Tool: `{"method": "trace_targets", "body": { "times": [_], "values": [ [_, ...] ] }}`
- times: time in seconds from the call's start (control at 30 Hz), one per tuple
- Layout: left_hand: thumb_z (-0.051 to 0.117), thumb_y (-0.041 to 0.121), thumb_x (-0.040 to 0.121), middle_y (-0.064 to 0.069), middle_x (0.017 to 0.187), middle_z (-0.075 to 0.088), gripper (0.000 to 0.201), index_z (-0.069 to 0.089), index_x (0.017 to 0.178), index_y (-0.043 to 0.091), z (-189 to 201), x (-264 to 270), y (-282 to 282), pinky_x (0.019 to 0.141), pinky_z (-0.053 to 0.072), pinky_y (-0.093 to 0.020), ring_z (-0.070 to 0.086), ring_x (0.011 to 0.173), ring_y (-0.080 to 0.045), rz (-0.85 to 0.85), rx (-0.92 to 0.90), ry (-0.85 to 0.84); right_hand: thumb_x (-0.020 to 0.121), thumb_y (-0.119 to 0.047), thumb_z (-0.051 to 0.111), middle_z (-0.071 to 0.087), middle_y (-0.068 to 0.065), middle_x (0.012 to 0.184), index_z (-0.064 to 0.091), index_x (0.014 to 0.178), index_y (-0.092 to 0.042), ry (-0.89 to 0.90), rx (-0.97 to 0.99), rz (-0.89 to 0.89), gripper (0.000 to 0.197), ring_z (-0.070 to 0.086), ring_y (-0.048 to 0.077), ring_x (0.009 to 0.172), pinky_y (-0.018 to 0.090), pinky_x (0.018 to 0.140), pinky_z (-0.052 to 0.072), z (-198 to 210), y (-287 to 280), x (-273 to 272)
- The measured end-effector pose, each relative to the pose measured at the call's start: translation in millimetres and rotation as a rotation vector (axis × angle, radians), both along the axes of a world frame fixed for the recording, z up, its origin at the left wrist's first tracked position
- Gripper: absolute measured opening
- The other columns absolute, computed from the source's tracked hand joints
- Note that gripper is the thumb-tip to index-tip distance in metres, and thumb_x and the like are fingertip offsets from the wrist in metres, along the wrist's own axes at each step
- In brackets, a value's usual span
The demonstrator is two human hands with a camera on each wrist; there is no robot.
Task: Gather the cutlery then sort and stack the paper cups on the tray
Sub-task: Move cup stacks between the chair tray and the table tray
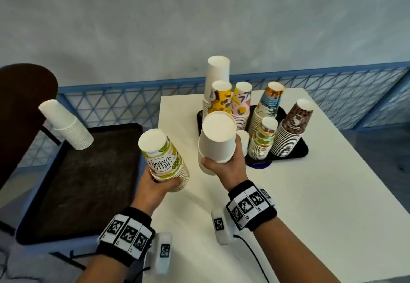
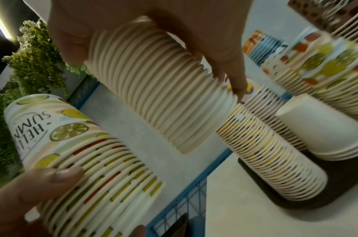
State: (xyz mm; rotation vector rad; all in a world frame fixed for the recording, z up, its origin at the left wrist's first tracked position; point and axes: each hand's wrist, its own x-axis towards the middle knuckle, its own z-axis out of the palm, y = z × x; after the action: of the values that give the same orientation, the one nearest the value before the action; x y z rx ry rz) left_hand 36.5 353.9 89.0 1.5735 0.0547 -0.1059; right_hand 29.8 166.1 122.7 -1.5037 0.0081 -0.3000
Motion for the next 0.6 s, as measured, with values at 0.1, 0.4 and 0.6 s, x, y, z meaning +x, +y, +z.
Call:
{"method": "trace_targets", "body": {
  "times": [0.1,0.4,0.6],
  "values": [
    [0.079,0.031,0.031,0.003,0.105,0.067,0.088,0.056,0.114,0.015,0,-14,-25,0.082,0.049,-0.026,0.065,0.092,-0.005,-0.017,0.007,0.014,0.039,-0.036,0.073,0.056,-0.013,0.106,0.044,0.105,-0.040,0.004,-0.003,-0.034,0.072,0.056,-0.010,0.089,0.004,0.071,0.045,-1,-28,-15],
    [0.077,0.033,0.029,0.014,0.097,0.066,0.072,0.055,0.098,0.029,1,-15,-75,0.075,0.048,-0.017,0.063,0.085,0.004,-0.145,0.032,0.060,0.041,-0.040,0.074,0.057,0.004,0.116,0.040,0.124,-0.026,0.028,0.048,-0.272,0.091,0.058,0.013,0.099,0.023,0.084,0.048,-9,-91,-13],
    [0.081,0.020,0.034,0.015,0.091,0.068,0.069,0.056,0.098,0.028,-7,14,-87,0.066,0.050,-0.008,0.065,0.078,0.009,-0.201,0.026,0.072,0.042,-0.043,0.074,0.051,0.007,0.125,0.038,0.123,-0.028,0.007,-0.031,-0.320,0.090,0.051,0.022,0.111,0.021,0.090,0.046,-8,-93,42]
  ]
}}
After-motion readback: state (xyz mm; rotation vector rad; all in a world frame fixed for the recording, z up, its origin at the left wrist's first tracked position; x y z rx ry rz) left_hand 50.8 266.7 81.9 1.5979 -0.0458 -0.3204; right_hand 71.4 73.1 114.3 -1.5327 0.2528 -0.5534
